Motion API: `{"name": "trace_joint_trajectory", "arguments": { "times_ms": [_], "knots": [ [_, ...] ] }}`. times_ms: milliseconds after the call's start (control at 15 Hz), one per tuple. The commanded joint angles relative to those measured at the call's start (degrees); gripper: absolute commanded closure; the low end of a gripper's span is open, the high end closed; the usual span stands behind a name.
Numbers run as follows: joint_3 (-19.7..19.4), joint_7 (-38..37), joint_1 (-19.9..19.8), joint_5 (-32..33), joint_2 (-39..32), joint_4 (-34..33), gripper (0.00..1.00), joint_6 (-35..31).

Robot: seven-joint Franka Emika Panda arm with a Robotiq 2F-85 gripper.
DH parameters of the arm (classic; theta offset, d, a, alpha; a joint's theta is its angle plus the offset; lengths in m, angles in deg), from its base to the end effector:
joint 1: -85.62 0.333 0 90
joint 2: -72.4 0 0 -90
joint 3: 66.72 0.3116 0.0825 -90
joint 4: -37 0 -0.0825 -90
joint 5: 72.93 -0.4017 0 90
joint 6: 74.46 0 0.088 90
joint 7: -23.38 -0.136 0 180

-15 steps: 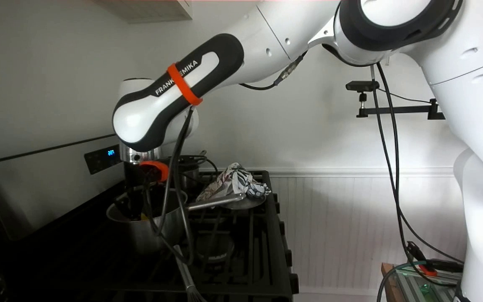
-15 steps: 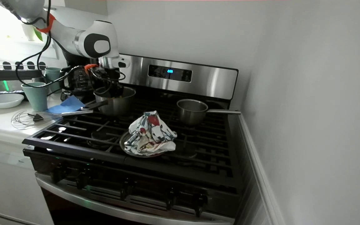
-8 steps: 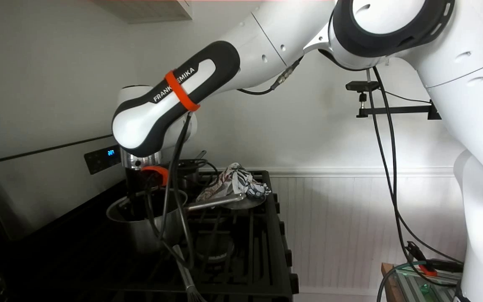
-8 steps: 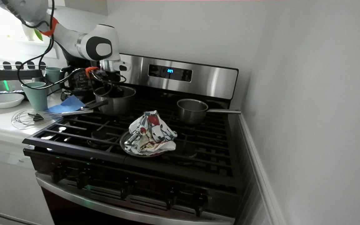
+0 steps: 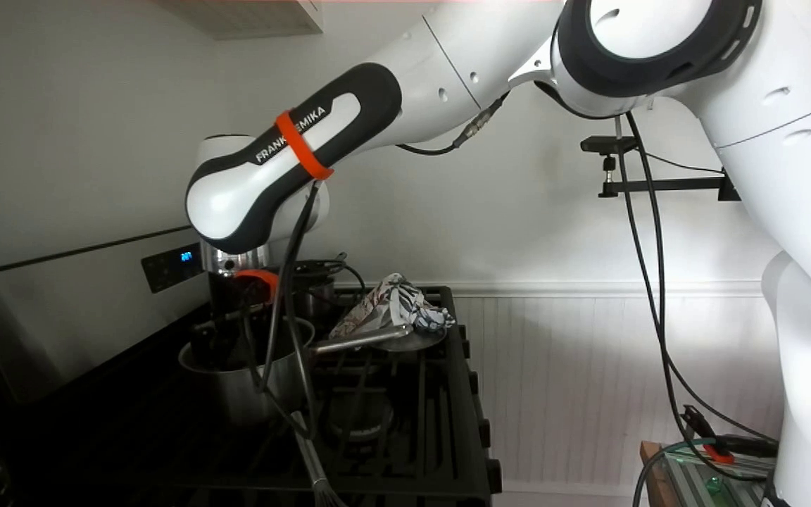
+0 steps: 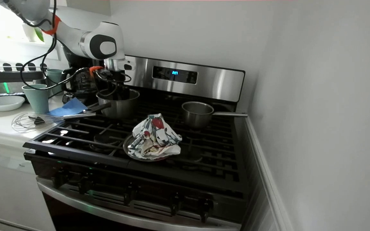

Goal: Pour the water from the blue cup into the larger pot then put the yellow block in the same pot

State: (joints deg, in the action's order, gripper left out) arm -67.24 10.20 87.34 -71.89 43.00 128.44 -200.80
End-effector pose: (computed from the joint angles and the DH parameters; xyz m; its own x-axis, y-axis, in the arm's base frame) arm 0.7125 0.0146 0.3020 0.9758 -0.1955 0.0978 -0.1963 -0.9805 -0.0023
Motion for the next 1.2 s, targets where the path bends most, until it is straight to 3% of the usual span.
{"name": "trace_joint_trajectory", "arguments": {
  "times_ms": [0,400,600,1067,1133],
  "knots": [
    [-0.01,1.47,-0.26,-1.33,2.46,-0.34,0.0,0.91],
    [0.17,1.41,-0.7,-2.9,7.88,1.15,0.0,3.02],
    [-0.53,1.17,-0.54,-1.43,13.26,3.48,0.0,6.04],
    [-1.14,0.64,-0.37,2.6,25.77,10.29,0.0,6.34],
    [-0.92,0.18,-0.58,1.34,21.49,5.89,0.0,6.21]
  ]
}}
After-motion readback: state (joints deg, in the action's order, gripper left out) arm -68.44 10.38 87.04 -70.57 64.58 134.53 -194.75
